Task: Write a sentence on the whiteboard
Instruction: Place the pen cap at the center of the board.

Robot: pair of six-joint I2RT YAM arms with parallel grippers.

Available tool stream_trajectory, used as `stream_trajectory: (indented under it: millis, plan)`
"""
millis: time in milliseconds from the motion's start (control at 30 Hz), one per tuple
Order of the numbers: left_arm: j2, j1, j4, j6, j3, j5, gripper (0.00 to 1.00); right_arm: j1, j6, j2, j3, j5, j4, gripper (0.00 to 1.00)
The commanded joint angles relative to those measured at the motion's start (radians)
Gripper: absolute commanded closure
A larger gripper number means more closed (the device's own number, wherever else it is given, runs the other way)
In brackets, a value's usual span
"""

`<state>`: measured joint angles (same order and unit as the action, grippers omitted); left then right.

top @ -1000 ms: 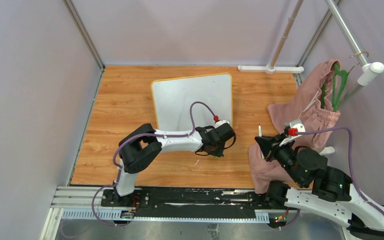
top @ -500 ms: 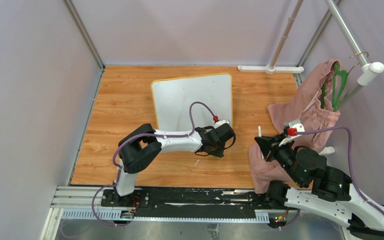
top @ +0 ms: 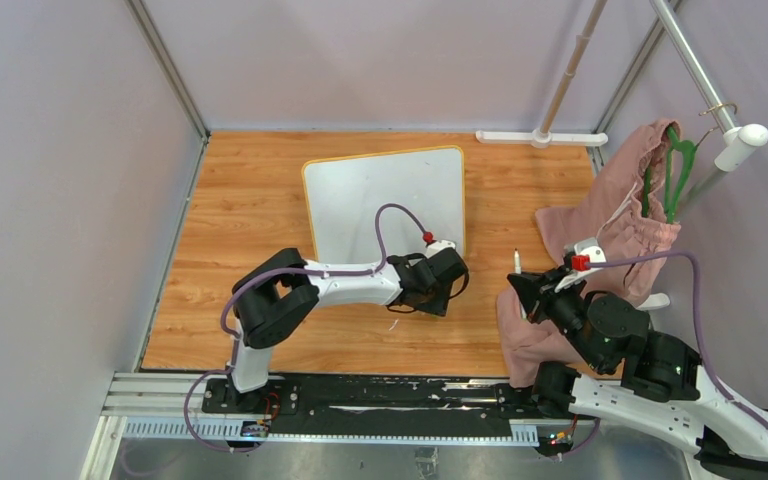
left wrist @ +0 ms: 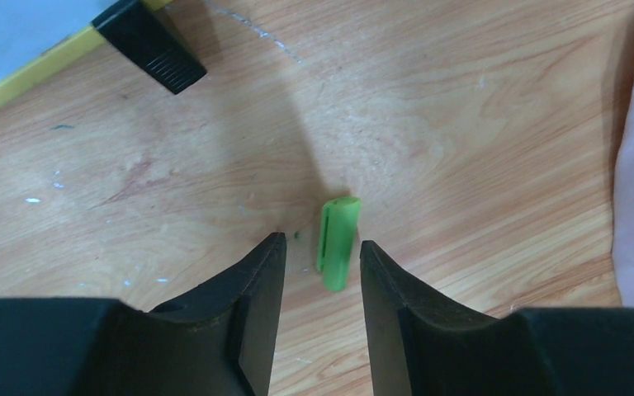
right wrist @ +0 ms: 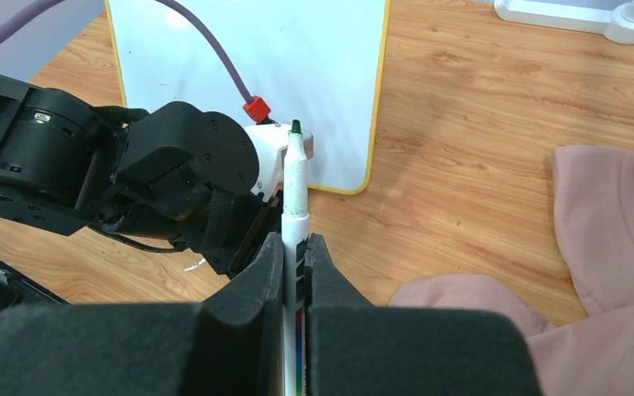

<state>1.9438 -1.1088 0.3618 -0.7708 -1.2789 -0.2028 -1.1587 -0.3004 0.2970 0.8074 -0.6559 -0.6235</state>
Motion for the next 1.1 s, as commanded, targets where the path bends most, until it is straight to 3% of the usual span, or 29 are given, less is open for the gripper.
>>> stream_trajectory:
  millis: [0, 333, 533, 667, 767, 1067]
  plan:
    - [-0.074, -0.005, 0.044, 0.002, 0.011, -0.058, 0.54, -0.008, -0.016, 0.008, 0.016, 0.005, -0.009, 1.00]
    - [-0.396, -0.004, 0.095, 0.026, -0.020, -0.188, 0.36, -0.009, 0.004, 0.099, 0.100, 0.087, 0.007, 1.00]
    - [-0.801, 0.000, -0.086, 0.167, 0.199, -0.267, 0.23, -0.009, 0.076, 0.214, 0.155, 0.257, 0.090, 1.00]
    - [-1.108, 0.005, -0.294, 0.337, 0.383, -0.172, 0.08, -0.009, 0.092, 0.276, 0.140, 0.422, 0.233, 1.00]
    - [-1.297, 0.006, -0.392, 0.394, 0.483, -0.082, 0.06, -0.009, 0.083, 0.333, 0.120, 0.541, 0.364, 1.00]
    - [-1.465, 0.006, -0.449, 0.382, 0.551, 0.224, 0.08, -0.009, 0.046, 0.583, 0.229, 0.841, 0.539, 1.00]
